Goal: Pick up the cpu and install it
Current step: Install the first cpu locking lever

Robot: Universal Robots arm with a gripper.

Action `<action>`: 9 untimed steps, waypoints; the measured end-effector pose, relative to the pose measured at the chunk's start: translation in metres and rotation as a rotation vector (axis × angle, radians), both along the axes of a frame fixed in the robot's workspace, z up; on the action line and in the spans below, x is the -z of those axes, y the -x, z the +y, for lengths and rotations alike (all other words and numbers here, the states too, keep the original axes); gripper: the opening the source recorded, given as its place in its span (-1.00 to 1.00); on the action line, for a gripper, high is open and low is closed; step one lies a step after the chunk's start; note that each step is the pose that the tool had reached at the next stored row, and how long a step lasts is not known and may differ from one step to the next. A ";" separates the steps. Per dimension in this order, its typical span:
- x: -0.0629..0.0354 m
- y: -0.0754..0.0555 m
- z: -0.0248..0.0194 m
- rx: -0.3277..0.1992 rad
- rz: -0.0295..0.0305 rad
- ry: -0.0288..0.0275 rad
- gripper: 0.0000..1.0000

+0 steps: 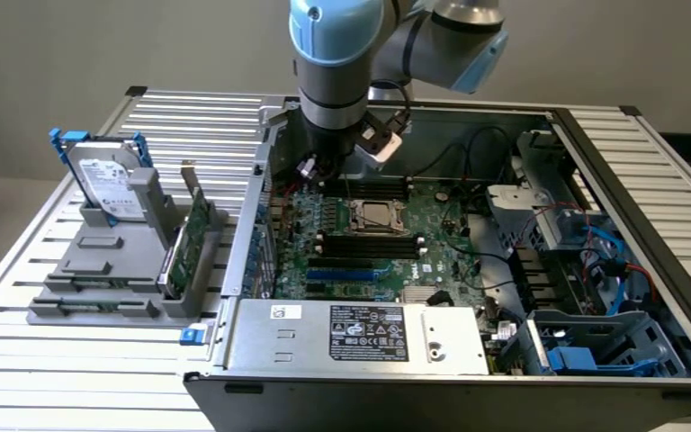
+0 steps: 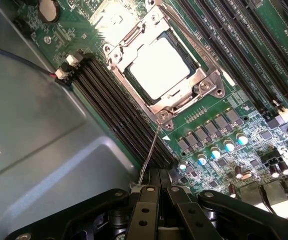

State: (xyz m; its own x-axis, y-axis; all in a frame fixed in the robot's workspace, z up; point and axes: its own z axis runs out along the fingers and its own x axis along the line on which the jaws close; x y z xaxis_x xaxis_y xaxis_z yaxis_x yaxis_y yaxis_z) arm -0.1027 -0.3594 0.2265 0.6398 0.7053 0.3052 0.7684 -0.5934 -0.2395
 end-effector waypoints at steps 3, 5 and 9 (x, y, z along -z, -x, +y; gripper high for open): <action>0.0000 -0.001 0.0003 0.002 -0.0066 -0.0088 -0.79; 0.0000 -0.002 0.0005 0.002 -0.0099 -0.0158 -0.79; 0.0000 0.000 0.0004 0.009 -0.0132 -0.0202 -0.79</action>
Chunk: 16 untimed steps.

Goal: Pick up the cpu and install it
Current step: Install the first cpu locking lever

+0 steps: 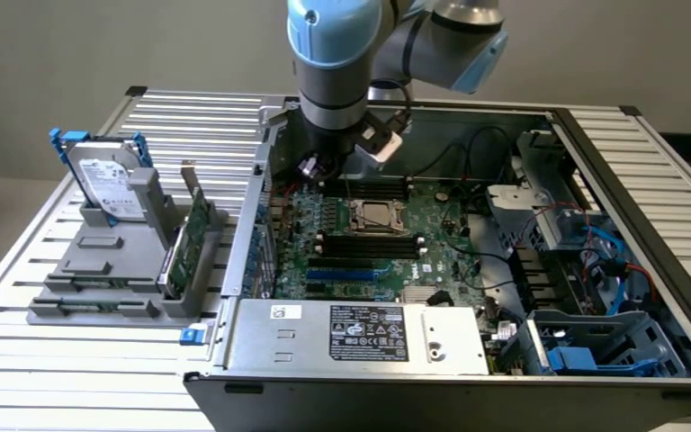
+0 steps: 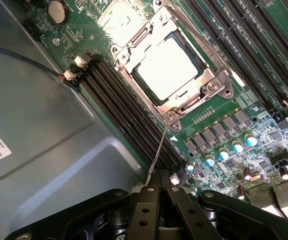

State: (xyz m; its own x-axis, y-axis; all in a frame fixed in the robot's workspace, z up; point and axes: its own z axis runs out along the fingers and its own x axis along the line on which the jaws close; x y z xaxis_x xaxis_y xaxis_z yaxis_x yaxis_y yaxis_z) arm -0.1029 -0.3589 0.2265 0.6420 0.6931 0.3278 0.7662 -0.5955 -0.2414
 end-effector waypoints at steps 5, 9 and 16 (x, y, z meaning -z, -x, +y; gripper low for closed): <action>-0.0002 0.001 0.0000 0.006 -0.0003 0.0000 -0.79; -0.0003 0.001 0.0000 0.024 -0.0002 0.0025 -0.79; -0.0003 0.001 0.0000 0.061 -0.0007 0.0129 -0.79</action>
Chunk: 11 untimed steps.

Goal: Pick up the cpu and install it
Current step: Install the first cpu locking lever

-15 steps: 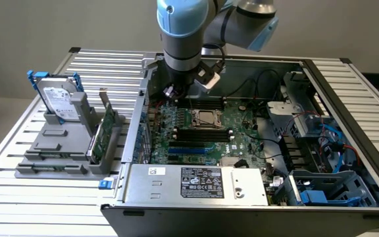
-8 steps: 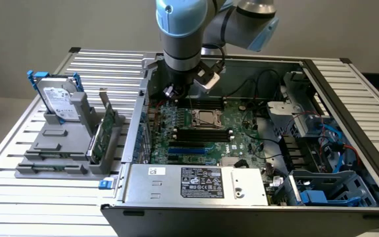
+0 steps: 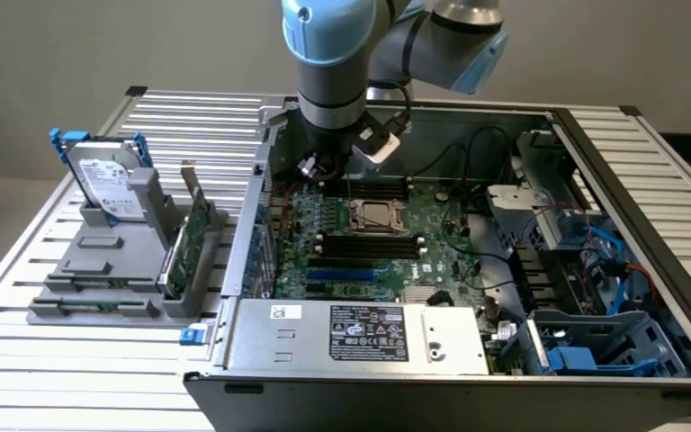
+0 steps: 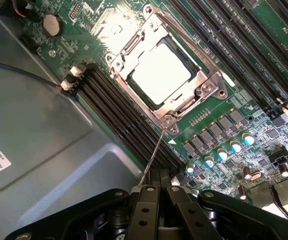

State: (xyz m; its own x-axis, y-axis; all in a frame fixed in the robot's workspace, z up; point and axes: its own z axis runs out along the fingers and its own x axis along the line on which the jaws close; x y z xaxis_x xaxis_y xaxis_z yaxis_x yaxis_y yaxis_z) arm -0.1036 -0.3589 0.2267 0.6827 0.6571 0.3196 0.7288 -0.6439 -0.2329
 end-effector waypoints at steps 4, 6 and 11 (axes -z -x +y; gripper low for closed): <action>0.0000 -0.002 0.0001 0.002 -0.0012 0.0004 -0.79; -0.0001 -0.004 0.0001 0.002 -0.0013 0.0004 -0.79; -0.0002 -0.012 0.0000 0.002 -0.0014 0.0005 -0.79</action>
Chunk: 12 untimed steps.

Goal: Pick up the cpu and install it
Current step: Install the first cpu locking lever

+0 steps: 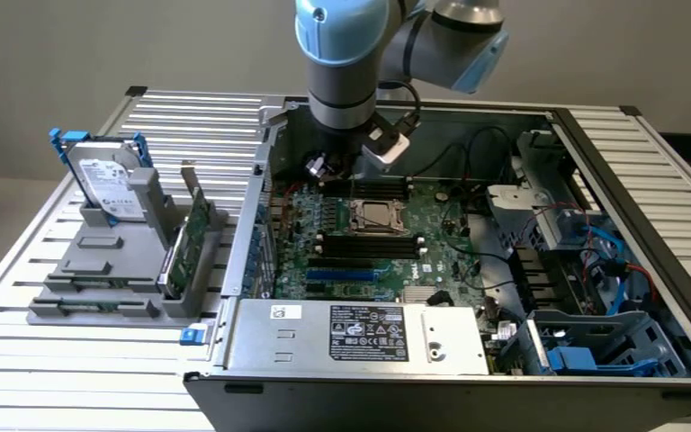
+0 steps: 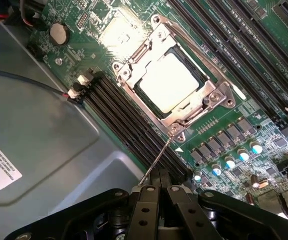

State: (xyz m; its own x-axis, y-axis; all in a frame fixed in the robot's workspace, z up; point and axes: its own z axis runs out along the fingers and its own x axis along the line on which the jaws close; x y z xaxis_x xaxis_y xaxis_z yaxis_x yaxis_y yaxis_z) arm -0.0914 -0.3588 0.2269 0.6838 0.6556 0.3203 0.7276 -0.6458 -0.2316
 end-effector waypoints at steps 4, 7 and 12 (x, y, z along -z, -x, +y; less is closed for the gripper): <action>0.0000 -0.003 0.0000 0.001 -0.0029 0.0000 -0.79; 0.0000 -0.004 0.0000 0.006 -0.0037 -0.0001 -0.79; 0.0018 -0.008 -0.0004 0.020 -0.0036 -0.0038 -0.79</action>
